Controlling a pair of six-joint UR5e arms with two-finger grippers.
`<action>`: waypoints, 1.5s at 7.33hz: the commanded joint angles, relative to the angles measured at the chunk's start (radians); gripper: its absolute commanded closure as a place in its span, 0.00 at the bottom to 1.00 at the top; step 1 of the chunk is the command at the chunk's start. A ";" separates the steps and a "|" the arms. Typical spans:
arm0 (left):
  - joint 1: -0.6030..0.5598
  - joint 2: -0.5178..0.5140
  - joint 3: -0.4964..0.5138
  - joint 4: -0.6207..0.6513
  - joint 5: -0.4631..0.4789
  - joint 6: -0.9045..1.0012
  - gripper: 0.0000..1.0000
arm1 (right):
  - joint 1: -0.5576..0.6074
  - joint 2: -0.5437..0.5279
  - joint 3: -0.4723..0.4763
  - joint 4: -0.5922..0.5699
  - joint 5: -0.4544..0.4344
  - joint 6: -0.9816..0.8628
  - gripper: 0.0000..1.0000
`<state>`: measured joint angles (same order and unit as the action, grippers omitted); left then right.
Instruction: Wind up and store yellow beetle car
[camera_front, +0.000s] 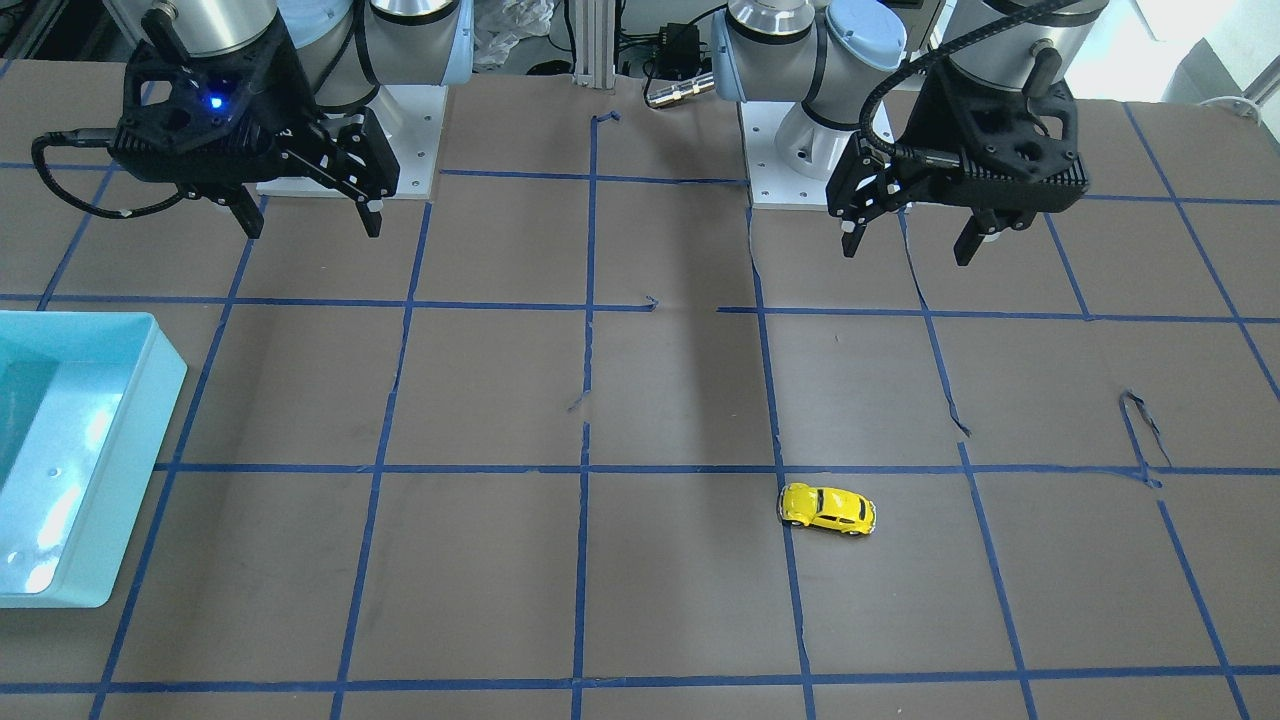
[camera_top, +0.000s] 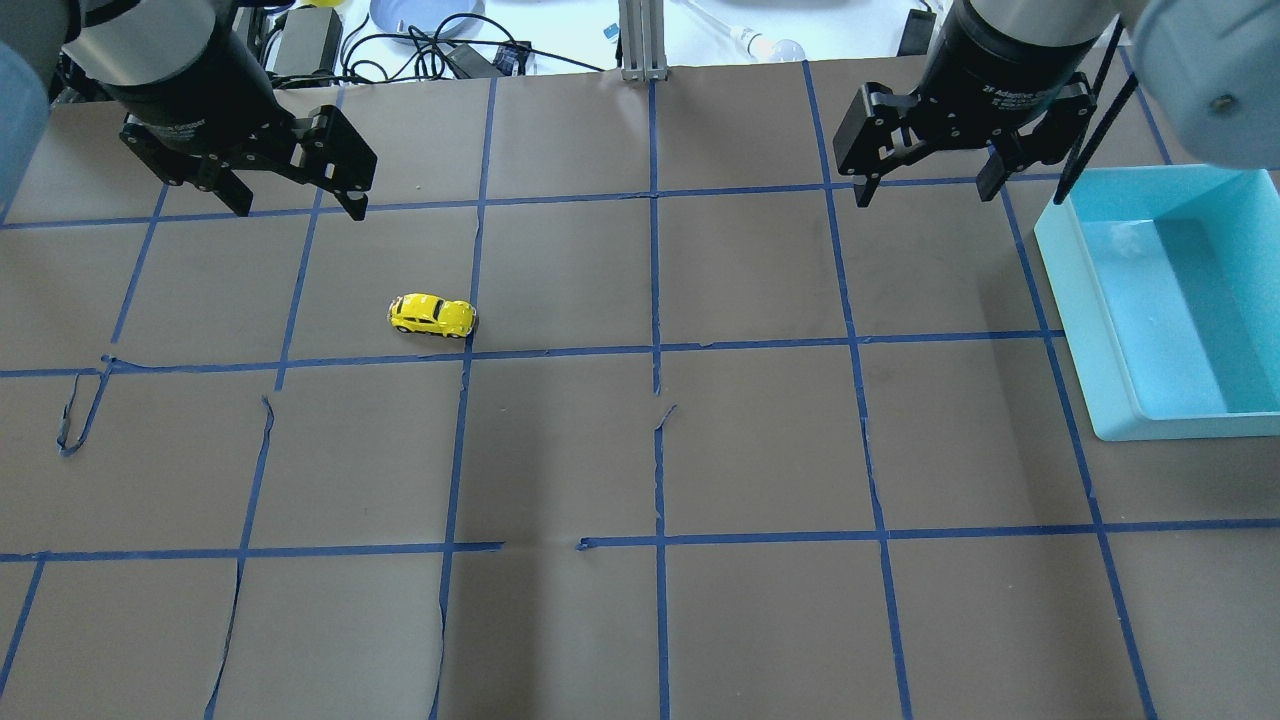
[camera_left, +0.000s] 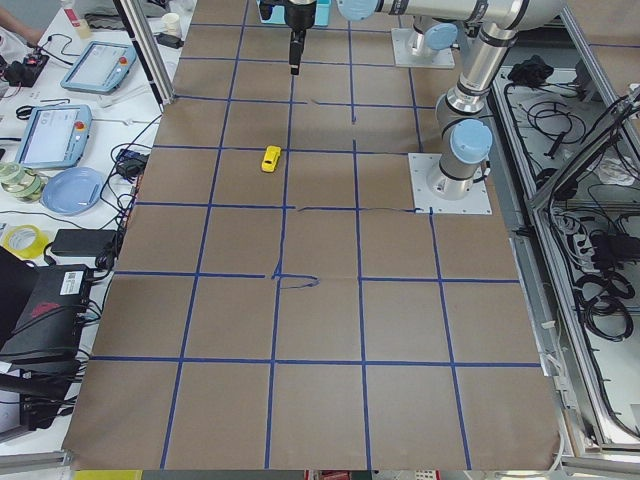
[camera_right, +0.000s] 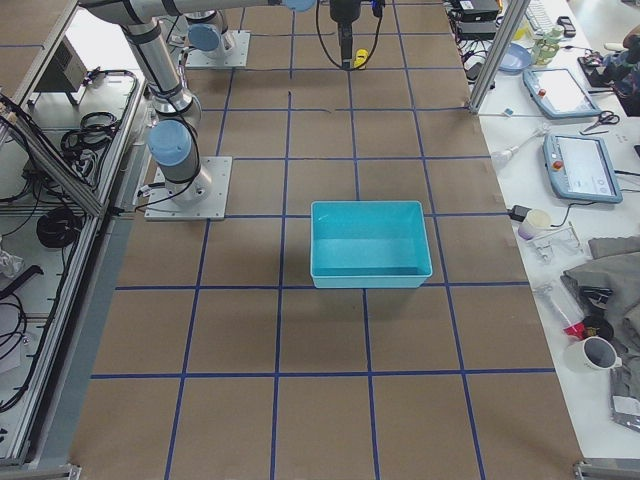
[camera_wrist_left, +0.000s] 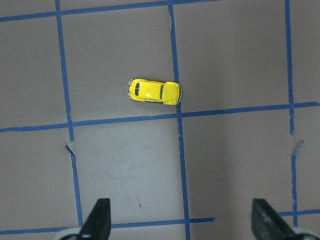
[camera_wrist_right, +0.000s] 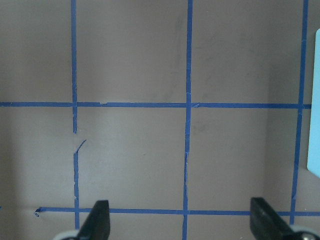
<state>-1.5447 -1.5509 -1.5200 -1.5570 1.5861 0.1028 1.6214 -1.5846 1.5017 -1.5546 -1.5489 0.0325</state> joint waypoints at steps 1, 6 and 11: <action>0.000 0.000 0.000 0.000 0.000 0.000 0.00 | 0.000 0.000 0.000 0.001 0.000 0.000 0.00; 0.000 -0.014 0.009 0.000 -0.002 0.000 0.00 | 0.000 0.000 0.000 -0.001 0.000 0.000 0.00; -0.002 -0.008 0.001 -0.002 -0.002 0.002 0.00 | 0.000 0.000 -0.001 0.004 0.000 0.001 0.00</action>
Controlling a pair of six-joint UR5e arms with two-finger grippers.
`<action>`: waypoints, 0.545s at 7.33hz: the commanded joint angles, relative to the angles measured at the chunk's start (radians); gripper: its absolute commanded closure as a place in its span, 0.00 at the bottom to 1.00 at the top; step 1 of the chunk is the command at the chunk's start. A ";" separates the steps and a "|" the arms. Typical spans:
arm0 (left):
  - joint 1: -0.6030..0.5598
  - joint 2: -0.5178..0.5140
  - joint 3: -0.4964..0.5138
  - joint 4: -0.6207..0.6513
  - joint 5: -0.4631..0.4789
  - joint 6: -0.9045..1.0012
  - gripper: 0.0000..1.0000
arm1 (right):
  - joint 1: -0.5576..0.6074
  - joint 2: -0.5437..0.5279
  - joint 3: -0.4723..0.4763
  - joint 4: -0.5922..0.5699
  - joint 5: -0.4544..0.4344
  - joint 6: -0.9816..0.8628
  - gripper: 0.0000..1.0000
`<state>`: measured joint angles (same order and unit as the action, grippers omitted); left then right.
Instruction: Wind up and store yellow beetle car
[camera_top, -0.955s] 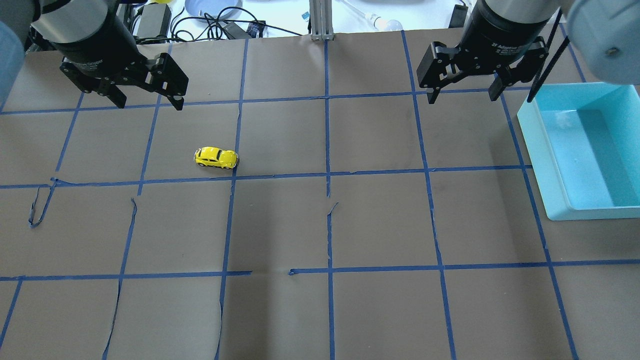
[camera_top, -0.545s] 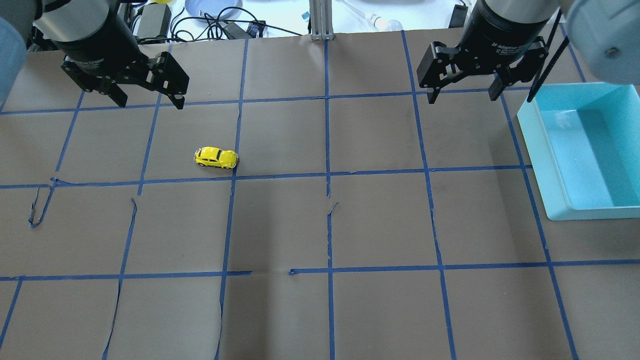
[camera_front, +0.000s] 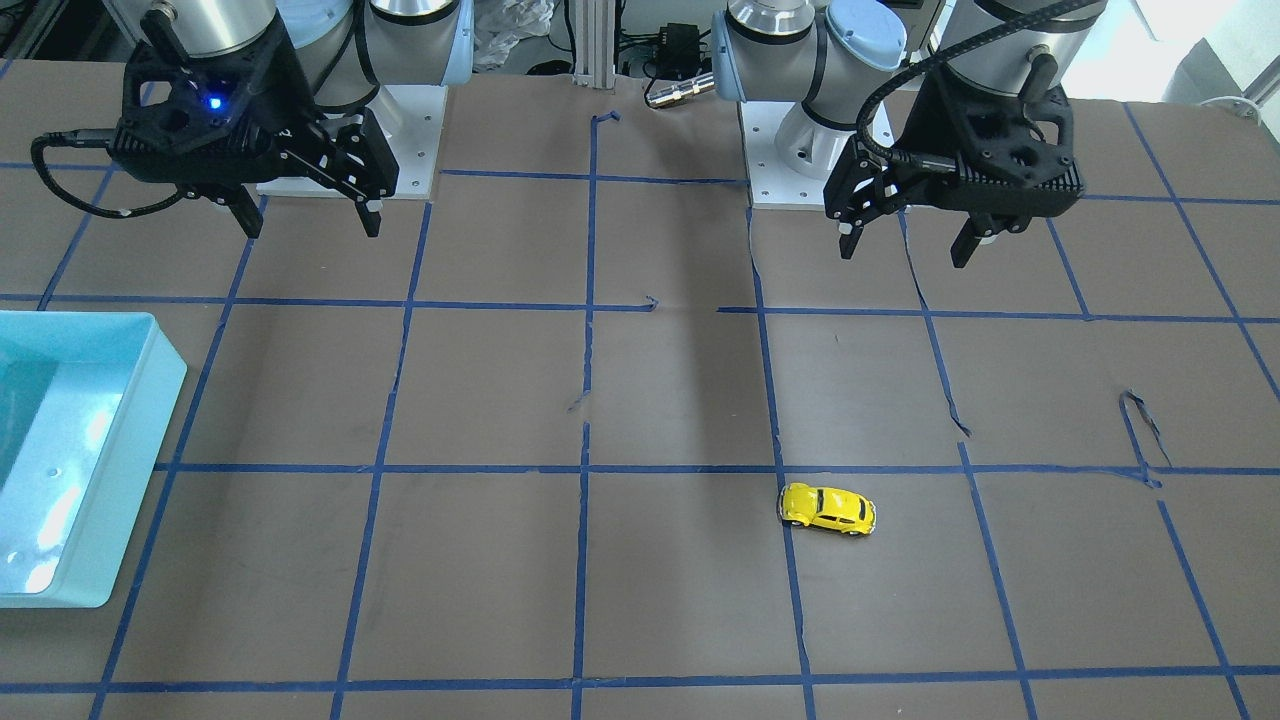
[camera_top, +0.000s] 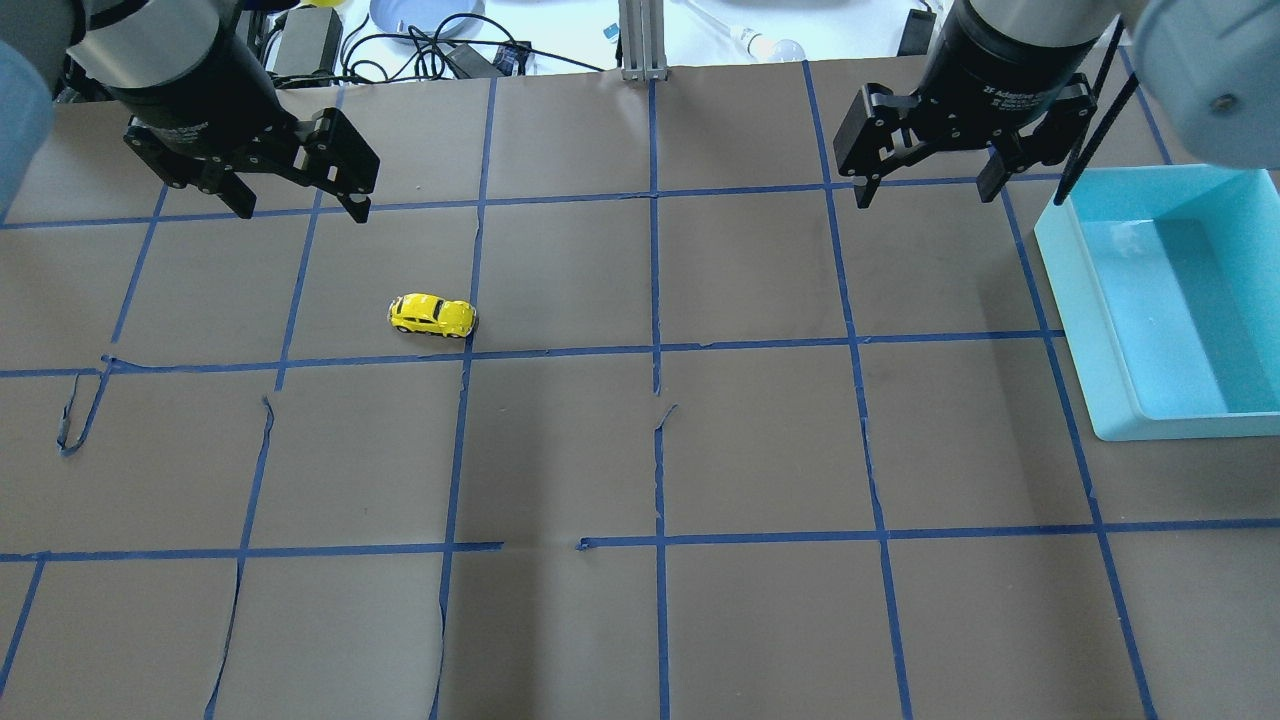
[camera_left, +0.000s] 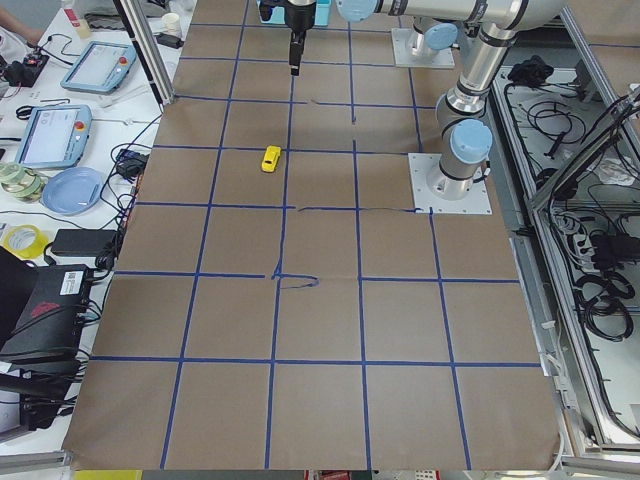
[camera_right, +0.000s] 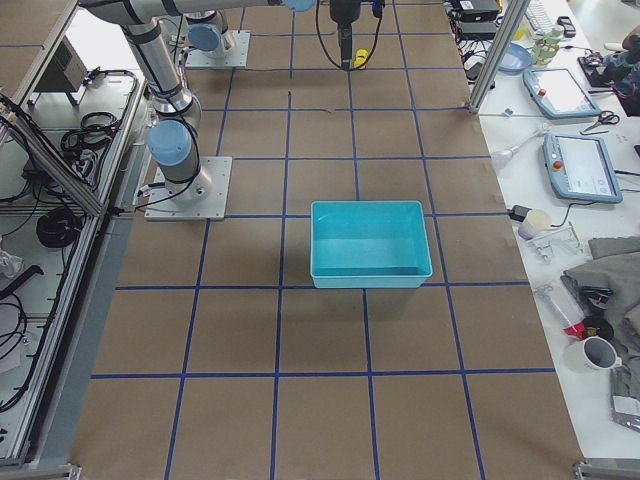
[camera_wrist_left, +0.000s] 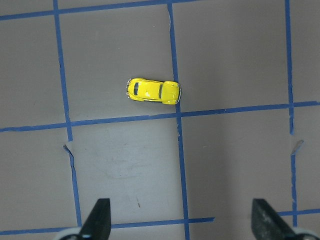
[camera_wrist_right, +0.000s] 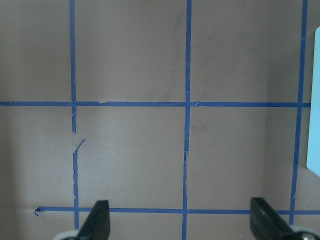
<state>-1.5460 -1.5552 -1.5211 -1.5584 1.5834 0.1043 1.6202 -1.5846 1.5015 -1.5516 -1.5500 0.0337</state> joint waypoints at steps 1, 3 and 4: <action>0.000 0.009 -0.001 -0.002 0.001 0.000 0.00 | -0.002 0.000 0.000 0.001 -0.001 0.000 0.00; 0.000 0.004 -0.001 0.000 0.000 0.003 0.00 | -0.002 0.000 0.000 0.002 -0.001 0.000 0.00; 0.000 0.006 0.002 0.000 -0.002 0.003 0.00 | -0.002 0.000 0.000 0.005 -0.001 0.000 0.00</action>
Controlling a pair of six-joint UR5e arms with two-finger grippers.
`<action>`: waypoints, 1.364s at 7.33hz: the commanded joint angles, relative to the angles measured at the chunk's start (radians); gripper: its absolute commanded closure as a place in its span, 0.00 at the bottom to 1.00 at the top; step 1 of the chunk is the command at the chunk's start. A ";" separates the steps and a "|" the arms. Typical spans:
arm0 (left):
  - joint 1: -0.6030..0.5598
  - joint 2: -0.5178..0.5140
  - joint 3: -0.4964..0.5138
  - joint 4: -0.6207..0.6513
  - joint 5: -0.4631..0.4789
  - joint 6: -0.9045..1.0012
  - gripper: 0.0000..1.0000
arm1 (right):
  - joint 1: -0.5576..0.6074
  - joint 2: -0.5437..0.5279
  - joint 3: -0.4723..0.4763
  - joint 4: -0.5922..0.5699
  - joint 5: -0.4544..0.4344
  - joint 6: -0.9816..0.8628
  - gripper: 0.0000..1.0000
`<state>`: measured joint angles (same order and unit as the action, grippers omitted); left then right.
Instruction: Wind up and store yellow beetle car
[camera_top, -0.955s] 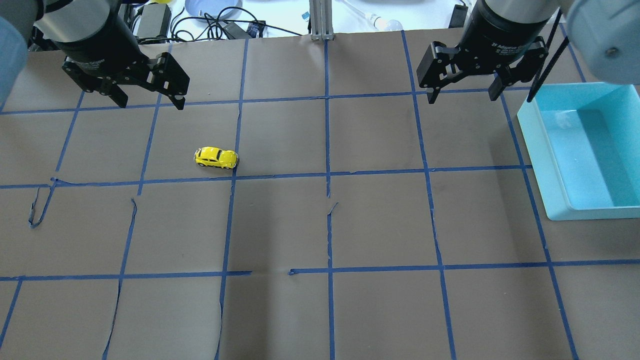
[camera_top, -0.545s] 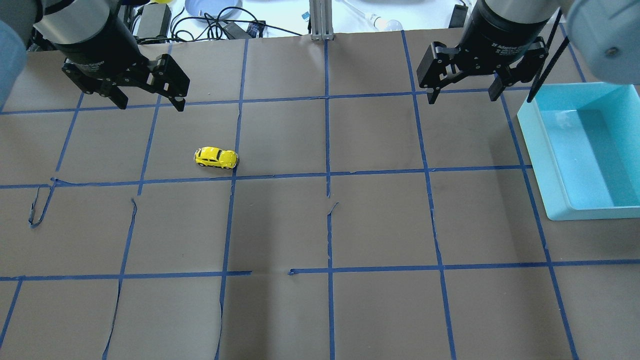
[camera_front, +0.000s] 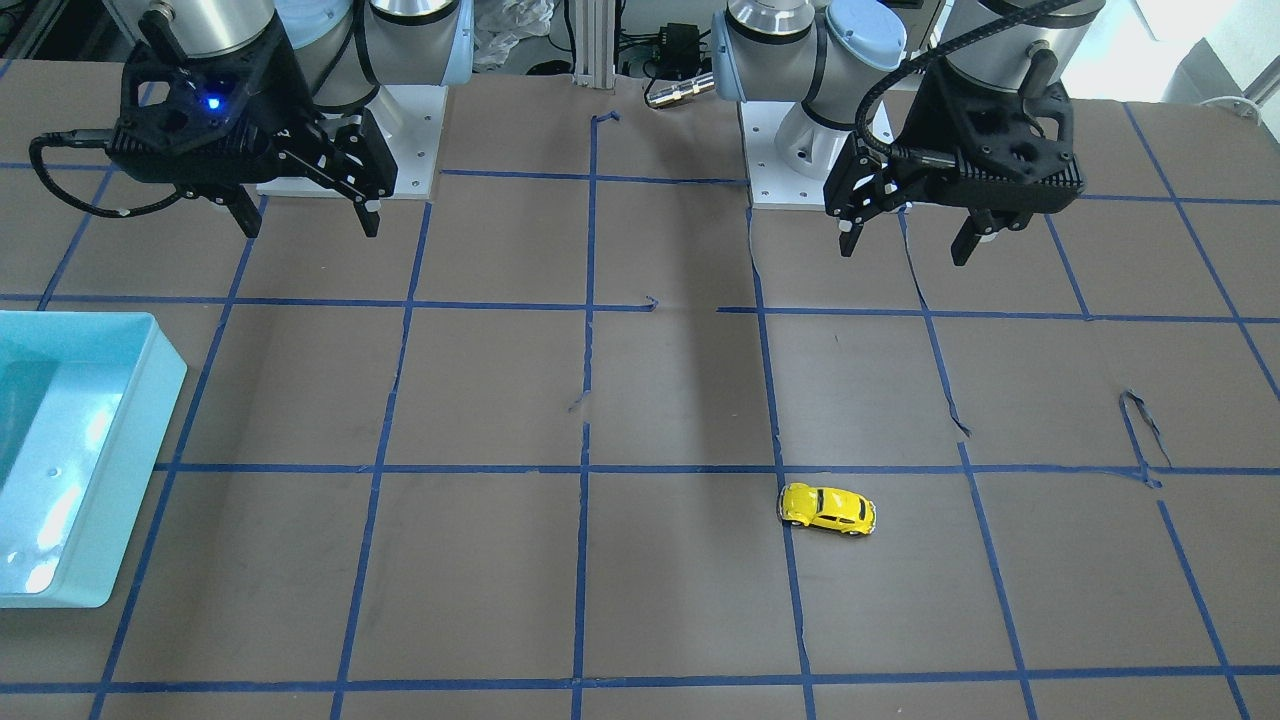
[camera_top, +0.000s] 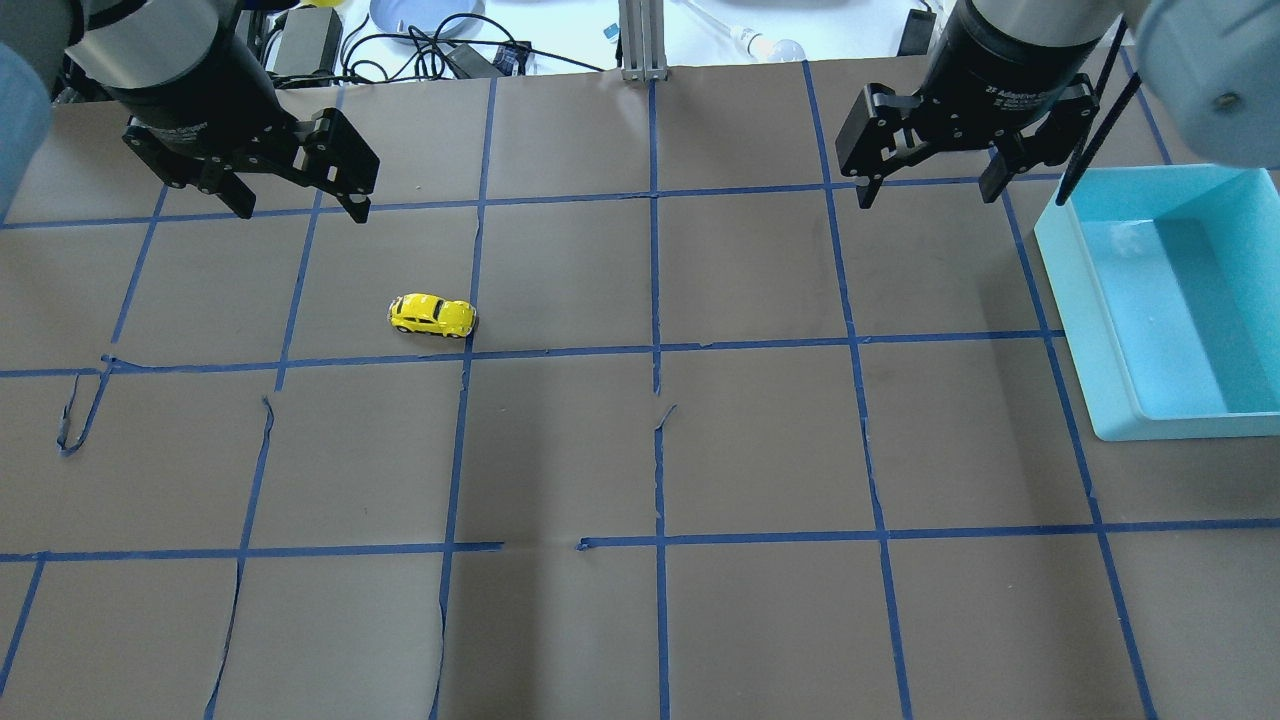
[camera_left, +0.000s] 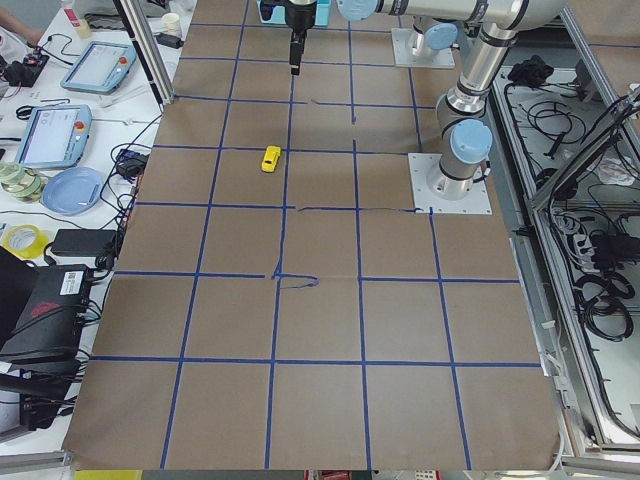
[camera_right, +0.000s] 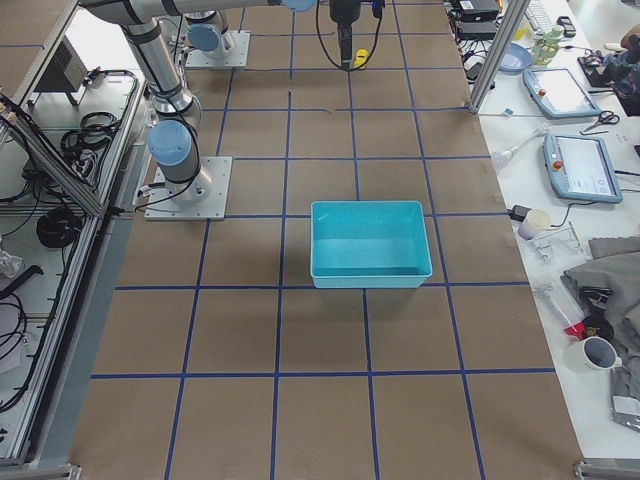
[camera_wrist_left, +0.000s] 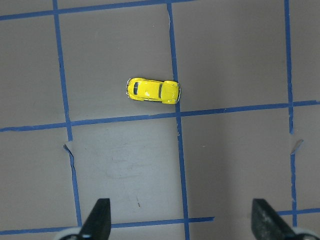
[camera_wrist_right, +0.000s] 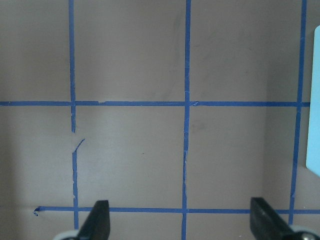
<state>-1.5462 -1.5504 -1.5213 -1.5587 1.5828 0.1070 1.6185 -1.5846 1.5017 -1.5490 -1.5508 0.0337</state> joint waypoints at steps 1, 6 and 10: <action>-0.006 -0.002 0.003 0.000 -0.010 0.009 0.00 | 0.000 0.000 0.000 0.001 0.000 0.000 0.00; -0.026 -0.011 0.003 0.002 -0.003 0.045 0.00 | 0.000 0.000 0.000 0.001 0.000 0.000 0.00; -0.025 -0.025 -0.019 0.003 -0.010 0.129 0.00 | 0.000 0.000 0.000 0.000 0.000 0.000 0.00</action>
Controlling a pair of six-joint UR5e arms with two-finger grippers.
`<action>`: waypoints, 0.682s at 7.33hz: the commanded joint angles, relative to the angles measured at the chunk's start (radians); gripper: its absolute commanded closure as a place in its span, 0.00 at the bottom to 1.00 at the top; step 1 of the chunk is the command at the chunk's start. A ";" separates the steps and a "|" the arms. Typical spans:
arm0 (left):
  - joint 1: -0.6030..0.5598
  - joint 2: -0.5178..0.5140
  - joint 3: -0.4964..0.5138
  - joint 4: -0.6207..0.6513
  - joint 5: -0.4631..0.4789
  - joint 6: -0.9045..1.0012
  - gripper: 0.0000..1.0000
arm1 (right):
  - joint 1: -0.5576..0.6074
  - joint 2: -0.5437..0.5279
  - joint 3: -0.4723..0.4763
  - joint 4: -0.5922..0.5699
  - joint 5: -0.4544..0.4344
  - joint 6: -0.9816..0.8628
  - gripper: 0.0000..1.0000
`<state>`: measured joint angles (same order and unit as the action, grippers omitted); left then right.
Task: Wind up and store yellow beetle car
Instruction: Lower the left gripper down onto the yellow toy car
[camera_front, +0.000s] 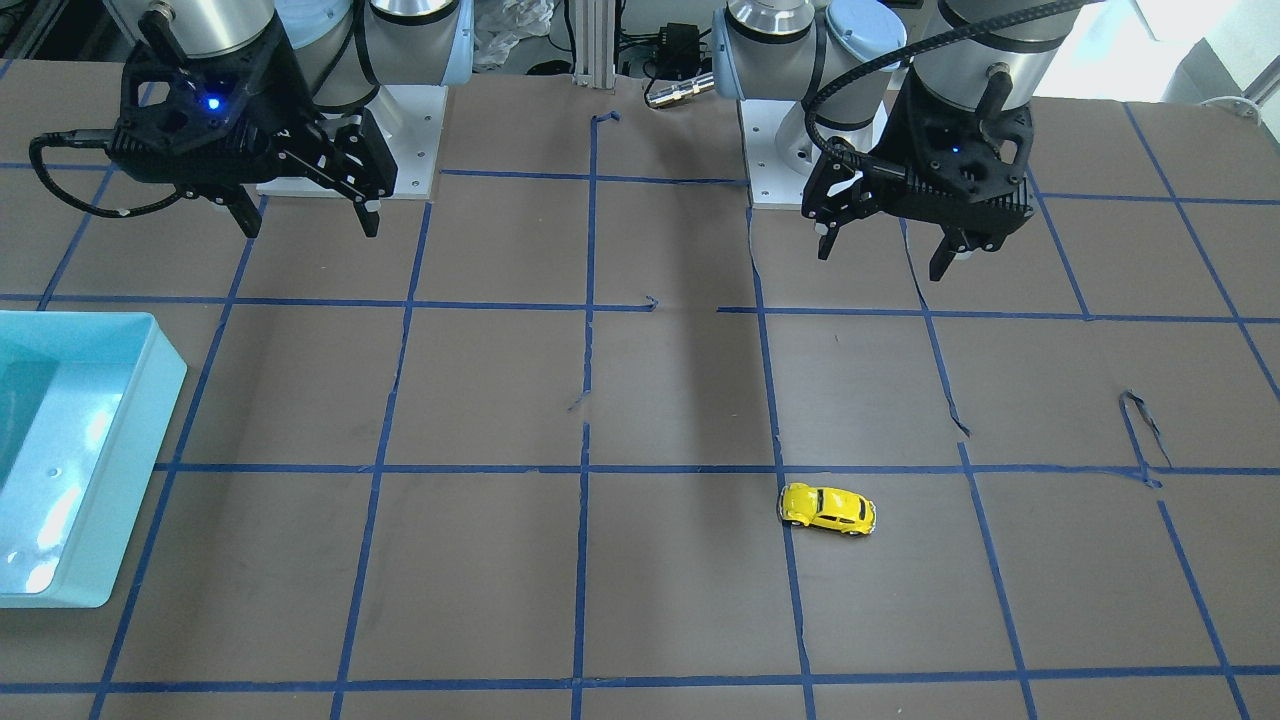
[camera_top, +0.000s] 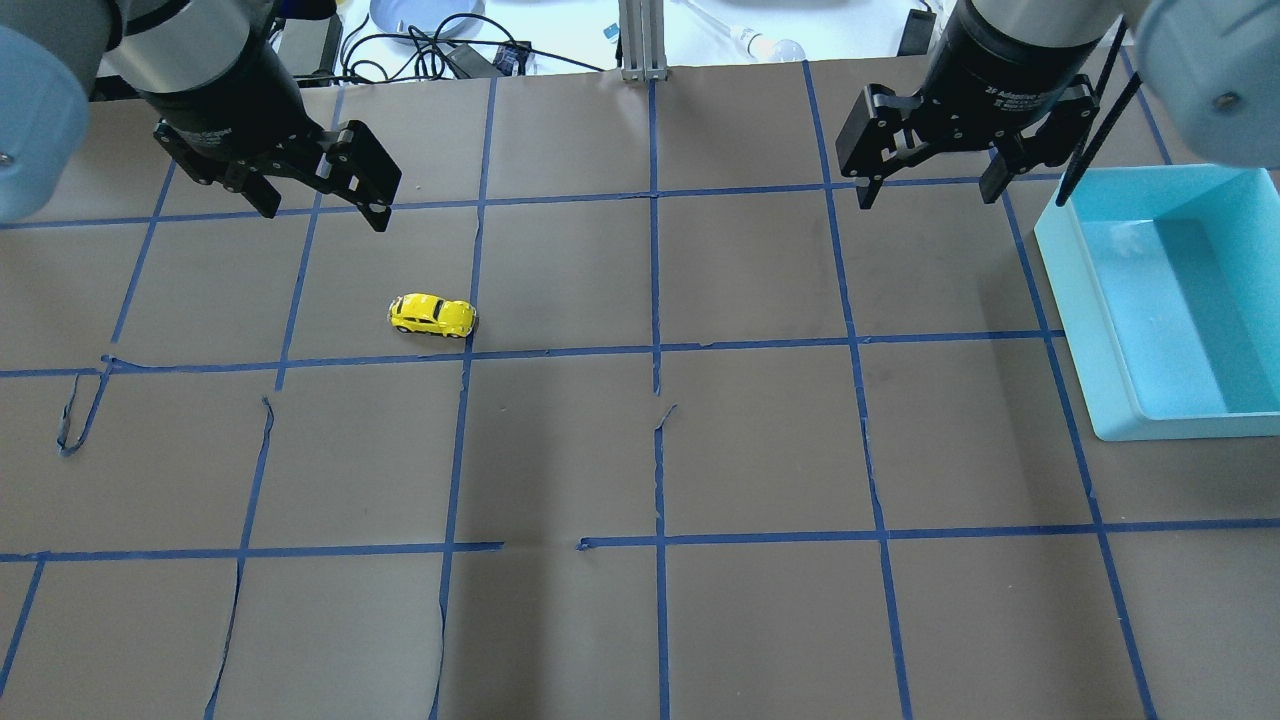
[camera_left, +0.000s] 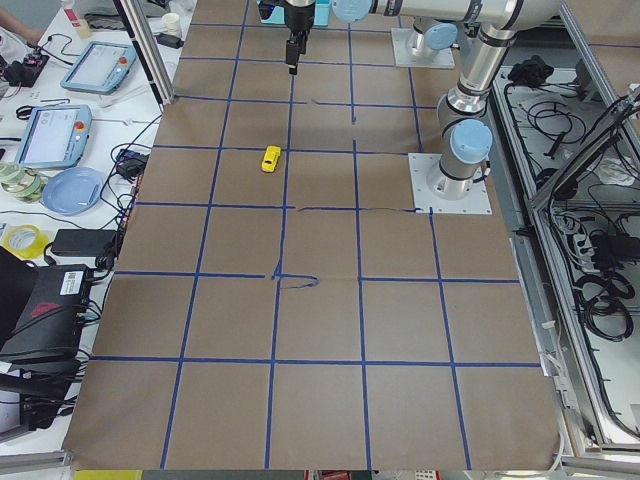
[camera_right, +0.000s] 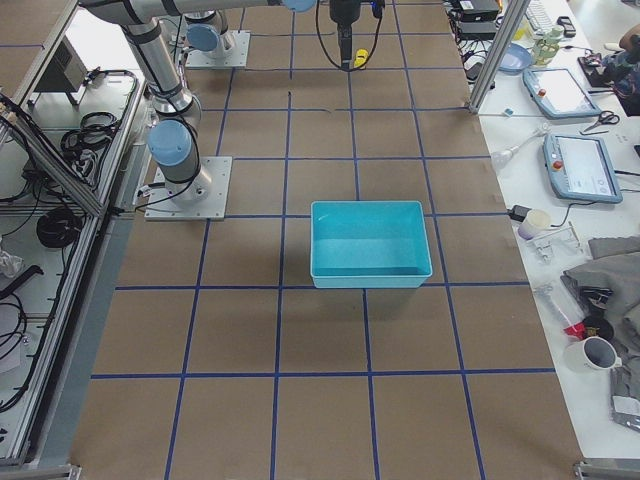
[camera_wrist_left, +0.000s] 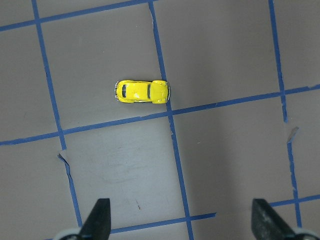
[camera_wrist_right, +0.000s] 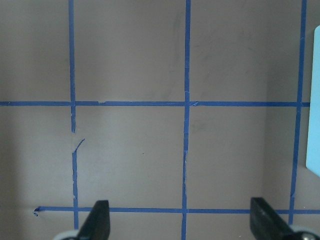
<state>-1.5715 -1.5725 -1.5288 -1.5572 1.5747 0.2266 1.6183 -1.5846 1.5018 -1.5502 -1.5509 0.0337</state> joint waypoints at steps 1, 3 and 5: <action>0.001 0.002 -0.014 0.023 -0.002 0.002 0.00 | 0.000 0.000 0.000 -0.001 0.000 0.000 0.00; 0.007 -0.004 -0.028 0.028 -0.002 0.026 0.00 | 0.000 0.000 0.000 -0.001 0.000 0.000 0.00; 0.018 -0.035 -0.115 0.138 -0.002 0.235 0.00 | 0.000 0.000 0.000 -0.002 0.000 0.000 0.00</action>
<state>-1.5605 -1.5883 -1.5893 -1.4903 1.5717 0.3345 1.6184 -1.5846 1.5017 -1.5505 -1.5508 0.0337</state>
